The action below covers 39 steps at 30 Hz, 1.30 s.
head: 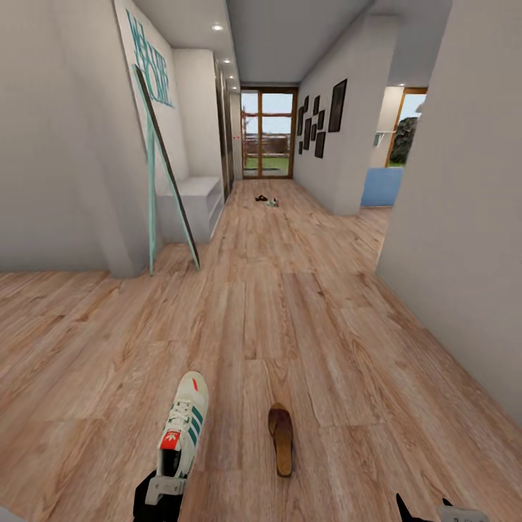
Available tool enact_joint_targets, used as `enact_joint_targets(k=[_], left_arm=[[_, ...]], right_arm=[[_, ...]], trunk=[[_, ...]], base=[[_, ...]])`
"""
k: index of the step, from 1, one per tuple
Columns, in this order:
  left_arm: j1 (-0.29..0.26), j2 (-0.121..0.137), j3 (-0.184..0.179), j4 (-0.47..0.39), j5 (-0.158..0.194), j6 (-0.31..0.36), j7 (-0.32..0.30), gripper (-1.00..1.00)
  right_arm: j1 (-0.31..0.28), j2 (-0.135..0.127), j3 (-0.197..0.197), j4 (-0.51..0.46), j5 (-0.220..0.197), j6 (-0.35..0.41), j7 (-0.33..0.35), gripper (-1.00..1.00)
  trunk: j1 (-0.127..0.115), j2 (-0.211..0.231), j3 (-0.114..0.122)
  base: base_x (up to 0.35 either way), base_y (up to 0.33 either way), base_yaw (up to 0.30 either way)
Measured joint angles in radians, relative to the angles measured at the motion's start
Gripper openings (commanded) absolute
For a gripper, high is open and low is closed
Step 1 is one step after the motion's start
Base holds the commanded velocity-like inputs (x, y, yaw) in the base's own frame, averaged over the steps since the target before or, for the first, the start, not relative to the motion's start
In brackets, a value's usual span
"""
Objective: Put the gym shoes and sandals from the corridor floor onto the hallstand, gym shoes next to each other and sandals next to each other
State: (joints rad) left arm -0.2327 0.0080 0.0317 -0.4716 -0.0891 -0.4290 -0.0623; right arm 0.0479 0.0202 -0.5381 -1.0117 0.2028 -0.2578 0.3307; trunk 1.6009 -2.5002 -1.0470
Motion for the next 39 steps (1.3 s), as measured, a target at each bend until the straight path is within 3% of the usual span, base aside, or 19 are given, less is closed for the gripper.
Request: enact_joint_targets(k=[15, 18, 21, 26, 30, 32, 33, 37, 39], left_arm=[[0.0, 0.0, 0.0, -0.001, 0.0, 0.0, 0.0, -1.0], [-0.001, -0.003, -0.006, -0.04, -0.001, 0.002, -0.001, -1.0], [-0.01, -0.006, -0.007, -0.123, 0.0, 0.034, 0.0, -1.0], [-0.037, -0.023, -0.008, -0.221, 0.0, 0.177, -0.002, -1.0], [-0.105, -0.047, -0.008, -0.324, 0.001, 0.341, -0.018, -1.0], [-0.196, -0.074, -0.009, -0.394, 0.002, 0.463, -0.061, -1.0], [-0.218, -0.078, -0.009, -0.409, 0.003, 0.504, -0.074, -1.0], [-0.296, -0.088, -0.007, -0.431, 0.009, 0.622, -0.095, -1.0], [-0.327, -0.09, -0.008, -0.436, 0.016, 0.662, -0.1, -1.0]], right_arm=[[0.0, 0.0, -0.001, -0.001, 0.0, 0.001, 0.0, 1.0], [0.0, 0.0, 0.0, 0.001, 0.001, 0.001, 0.0, 1.0], [0.0, 0.001, 0.001, 0.006, 0.001, 0.002, -0.001, 1.0], [-0.002, 0.001, 0.032, 0.005, 0.002, 0.014, -0.004, 1.0], [-0.034, 0.006, 0.122, 0.004, 0.003, 0.08, -0.05, 1.0], [-0.113, 0.03, 0.239, -0.001, 0.001, 0.23, -0.187, 1.0], [-0.15, 0.041, 0.279, 0.001, 0.001, 0.279, -0.238, 1.0], [-0.256, 0.084, 0.364, 0.005, -0.001, 0.393, -0.324, 1.0], [-0.304, 0.112, 0.385, 0.009, 0.001, 0.429, -0.341, 1.0]], trunk=[[0.0, 0.0, 0.0], [0.0, 0.0, 0.0], [0.0, 0.0, 0.0], [0.0, 0.0, 0.0], [0.0, 0.0, 0.0], [0.0, 0.0, 0.001], [0.0, 0.0, 0.001], [0.0, 0.0, 0.001], [0.0, 0.0, 0.001]], base=[[0.023, 0.071, -0.006], [0.0, 0.0, 0.0], [0.0, 0.0, 0.0], [0.0, 0.0, 0.0], [0.0, 0.0, 0.0], [0.0, 0.0, 0.0], [0.0, 0.0, 0.0], [0.0, 0.0, 0.0], [0.0, 0.0, 0.0]])
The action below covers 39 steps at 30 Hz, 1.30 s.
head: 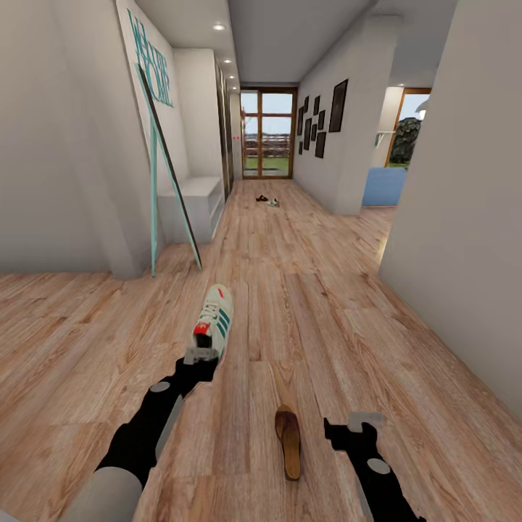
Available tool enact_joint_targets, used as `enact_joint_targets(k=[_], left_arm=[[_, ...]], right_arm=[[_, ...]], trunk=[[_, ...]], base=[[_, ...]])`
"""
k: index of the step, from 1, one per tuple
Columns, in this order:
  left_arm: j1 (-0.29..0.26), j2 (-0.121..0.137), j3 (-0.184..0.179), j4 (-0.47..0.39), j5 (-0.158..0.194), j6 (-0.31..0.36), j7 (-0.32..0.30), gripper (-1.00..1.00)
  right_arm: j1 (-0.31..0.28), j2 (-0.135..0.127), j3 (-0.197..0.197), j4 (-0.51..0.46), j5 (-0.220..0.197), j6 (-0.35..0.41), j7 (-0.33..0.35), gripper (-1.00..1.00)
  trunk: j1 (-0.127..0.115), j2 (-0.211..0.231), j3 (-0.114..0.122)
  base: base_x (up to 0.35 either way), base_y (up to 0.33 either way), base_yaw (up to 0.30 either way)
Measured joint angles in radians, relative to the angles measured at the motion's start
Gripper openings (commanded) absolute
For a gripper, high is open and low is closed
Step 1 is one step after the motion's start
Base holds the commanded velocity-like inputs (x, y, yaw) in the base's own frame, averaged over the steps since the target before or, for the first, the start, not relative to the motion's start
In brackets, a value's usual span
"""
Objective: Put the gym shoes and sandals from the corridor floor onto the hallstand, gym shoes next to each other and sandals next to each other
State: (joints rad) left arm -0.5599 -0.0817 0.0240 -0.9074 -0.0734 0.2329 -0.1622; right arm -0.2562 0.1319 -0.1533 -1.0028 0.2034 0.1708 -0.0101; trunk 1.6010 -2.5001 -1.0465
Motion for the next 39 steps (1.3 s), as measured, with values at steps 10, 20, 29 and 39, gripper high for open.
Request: enact_joint_targets(k=[10, 20, 29, 39], left_arm=[[-0.063, 0.0, -0.031, -0.067, 0.009, 0.079, -0.007, -1.0], [-0.061, 0.001, -0.114, -0.121, 0.009, 0.11, -0.006, -1.0], [-0.046, 0.002, -0.117, -0.121, 0.012, 0.108, -0.013, -1.0], [-0.043, 0.002, -0.116, -0.12, 0.011, 0.107, -0.067, -1.0]], right_arm=[[-0.173, 0.042, 0.021, 0.107, -0.002, 0.116, -0.018, 1.0], [-0.183, 0.041, 0.02, 0.27, -0.021, 0.119, -0.019, 1.0], [-0.184, 0.041, 0.023, 0.418, -0.022, 0.117, -0.018, 1.0], [-0.183, 0.041, 0.024, 0.453, -0.022, 0.117, -0.018, 1.0]], trunk=[[0.0, 0.0, 0.0], [0.0, 0.0, 0.0], [0.0, 0.0, 0.0], [0.0, 0.0, 0.0]], base=[[0.002, 0.0, 0.0], [0.116, 0.0, 0.0], [0.004, 0.0, 0.0], [0.14, 0.0, 0.0]])
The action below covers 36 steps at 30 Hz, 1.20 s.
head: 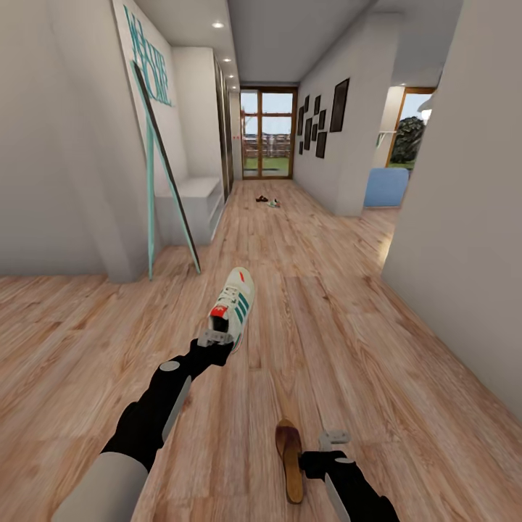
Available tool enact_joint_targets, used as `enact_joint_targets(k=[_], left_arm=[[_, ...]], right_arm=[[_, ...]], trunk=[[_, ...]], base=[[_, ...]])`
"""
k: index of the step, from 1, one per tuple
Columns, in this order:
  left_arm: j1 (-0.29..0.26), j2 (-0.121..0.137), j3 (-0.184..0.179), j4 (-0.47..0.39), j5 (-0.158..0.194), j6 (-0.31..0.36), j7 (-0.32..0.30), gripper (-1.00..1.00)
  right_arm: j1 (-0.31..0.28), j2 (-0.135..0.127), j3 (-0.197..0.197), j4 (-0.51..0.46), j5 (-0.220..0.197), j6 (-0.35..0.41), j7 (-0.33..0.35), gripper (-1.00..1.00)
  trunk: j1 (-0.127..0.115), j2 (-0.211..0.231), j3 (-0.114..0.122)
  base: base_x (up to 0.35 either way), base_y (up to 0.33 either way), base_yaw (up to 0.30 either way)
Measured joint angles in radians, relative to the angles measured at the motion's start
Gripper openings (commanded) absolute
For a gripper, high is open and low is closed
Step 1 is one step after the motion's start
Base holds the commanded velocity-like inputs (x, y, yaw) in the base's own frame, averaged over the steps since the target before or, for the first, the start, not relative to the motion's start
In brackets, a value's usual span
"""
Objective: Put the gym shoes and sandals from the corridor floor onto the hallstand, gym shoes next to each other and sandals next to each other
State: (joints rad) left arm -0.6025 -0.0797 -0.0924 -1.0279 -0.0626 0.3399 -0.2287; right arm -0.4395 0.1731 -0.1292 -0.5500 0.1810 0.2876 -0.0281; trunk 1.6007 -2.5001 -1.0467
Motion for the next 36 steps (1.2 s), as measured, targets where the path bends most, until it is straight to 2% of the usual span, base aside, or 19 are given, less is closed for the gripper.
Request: enact_joint_targets(k=[25, 27, 36], left_arm=[[-0.001, -0.002, -0.008, -0.002, 0.0, 0.003, -0.005, -1.0], [-0.001, -0.008, -0.021, -0.003, 0.001, 0.006, -0.005, -1.0], [-0.005, -0.013, -0.03, -0.003, -0.001, 0.007, -0.004, -1.0]], right_arm=[[0.0, 0.0, 0.0, 0.002, 0.0, 0.0, -0.001, 1.0], [0.0, 0.0, 0.0, 0.001, 0.0, 0.0, 0.0, 1.0], [0.0, 0.0, 0.0, 0.001, 0.0, 0.0, 0.0, 1.0]], trunk=[[0.0, 0.0, -0.005], [0.001, 0.0, -0.015], [0.005, -0.002, -0.063]], base=[[0.016, 0.0, 0.065], [0.0, 0.0, 0.001], [0.0, 0.0, 0.0]])
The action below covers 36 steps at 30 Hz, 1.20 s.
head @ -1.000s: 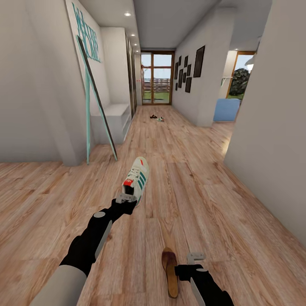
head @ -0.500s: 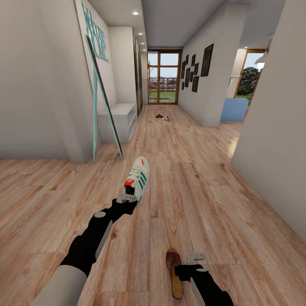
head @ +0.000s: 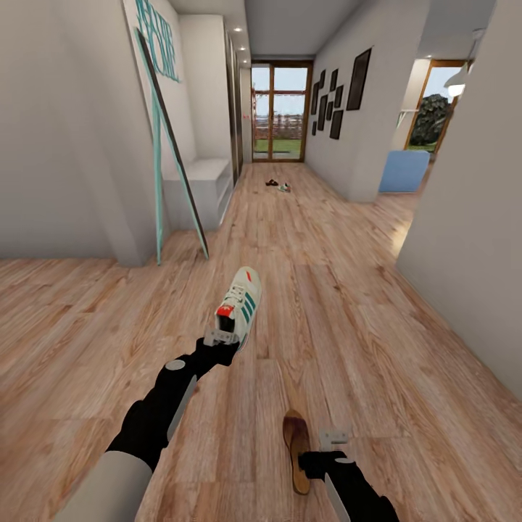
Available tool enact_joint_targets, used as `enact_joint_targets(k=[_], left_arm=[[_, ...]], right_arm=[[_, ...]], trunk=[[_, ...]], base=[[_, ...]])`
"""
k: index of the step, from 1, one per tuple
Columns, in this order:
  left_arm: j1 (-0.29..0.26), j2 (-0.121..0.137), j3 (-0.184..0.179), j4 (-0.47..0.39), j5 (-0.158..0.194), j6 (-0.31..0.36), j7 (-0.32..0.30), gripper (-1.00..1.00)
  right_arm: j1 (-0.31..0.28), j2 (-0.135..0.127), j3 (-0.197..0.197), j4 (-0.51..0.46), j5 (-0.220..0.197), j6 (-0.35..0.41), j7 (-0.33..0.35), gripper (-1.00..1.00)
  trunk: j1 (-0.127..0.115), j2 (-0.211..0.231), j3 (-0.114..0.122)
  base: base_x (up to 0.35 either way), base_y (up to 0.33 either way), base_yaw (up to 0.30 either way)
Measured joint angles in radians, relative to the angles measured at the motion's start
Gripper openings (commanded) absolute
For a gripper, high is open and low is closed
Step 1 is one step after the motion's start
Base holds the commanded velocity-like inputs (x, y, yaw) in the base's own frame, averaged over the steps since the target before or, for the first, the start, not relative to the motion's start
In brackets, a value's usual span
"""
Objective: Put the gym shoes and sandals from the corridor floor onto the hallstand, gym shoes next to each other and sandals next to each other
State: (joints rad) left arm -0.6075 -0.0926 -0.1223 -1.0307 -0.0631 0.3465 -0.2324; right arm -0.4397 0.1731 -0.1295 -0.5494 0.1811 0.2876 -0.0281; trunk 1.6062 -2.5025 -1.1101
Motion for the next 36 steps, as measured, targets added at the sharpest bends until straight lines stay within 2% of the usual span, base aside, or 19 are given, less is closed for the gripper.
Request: enact_joint_targets(k=[5, 6, 7, 12, 24, 36], left_arm=[[-0.003, -0.001, 0.0, 0.0, 0.001, 0.0, 0.0, -1.0], [-0.003, -0.001, 0.001, 0.0, 0.001, 0.0, 0.0, -1.0], [-0.003, -0.002, 0.001, 0.0, 0.001, 0.0, 0.0, -1.0], [-0.003, -0.003, 0.002, 0.0, 0.001, 0.0, 0.0, -1.0], [0.0, -0.003, 0.002, 0.0, 0.001, -0.001, -0.002, -1.0], [0.002, -0.002, 0.002, 0.001, 0.001, -0.002, -0.002, -1.0]], right_arm=[[0.0, 0.0, -0.001, 0.001, 0.0, -0.022, 0.0, 1.0], [0.0, 0.0, -0.001, 0.001, 0.0, -0.044, 0.0, 1.0], [0.0, 0.0, -0.001, 0.001, 0.002, -0.136, 0.0, 1.0], [0.0, 0.0, 0.0, 0.002, 0.003, -0.244, 0.0, 1.0], [0.0, 0.0, 0.0, 0.0, 0.003, -0.265, 0.0, 1.0], [0.0, 0.0, 0.001, 0.0, 0.004, -0.265, -0.001, 1.0]], trunk=[[0.002, -0.001, -0.027], [0.003, -0.001, -0.033], [0.003, -0.002, -0.038], [0.005, -0.003, -0.066], [0.011, -0.006, -0.125], [0.011, -0.006, -0.126]], base=[[0.0, 0.0, 0.0], [0.0, 0.0, 0.0], [0.0, 0.0, 0.0], [0.0, 0.0, 0.0], [0.0, 0.0, 0.0], [0.0, 0.0, 0.0]])
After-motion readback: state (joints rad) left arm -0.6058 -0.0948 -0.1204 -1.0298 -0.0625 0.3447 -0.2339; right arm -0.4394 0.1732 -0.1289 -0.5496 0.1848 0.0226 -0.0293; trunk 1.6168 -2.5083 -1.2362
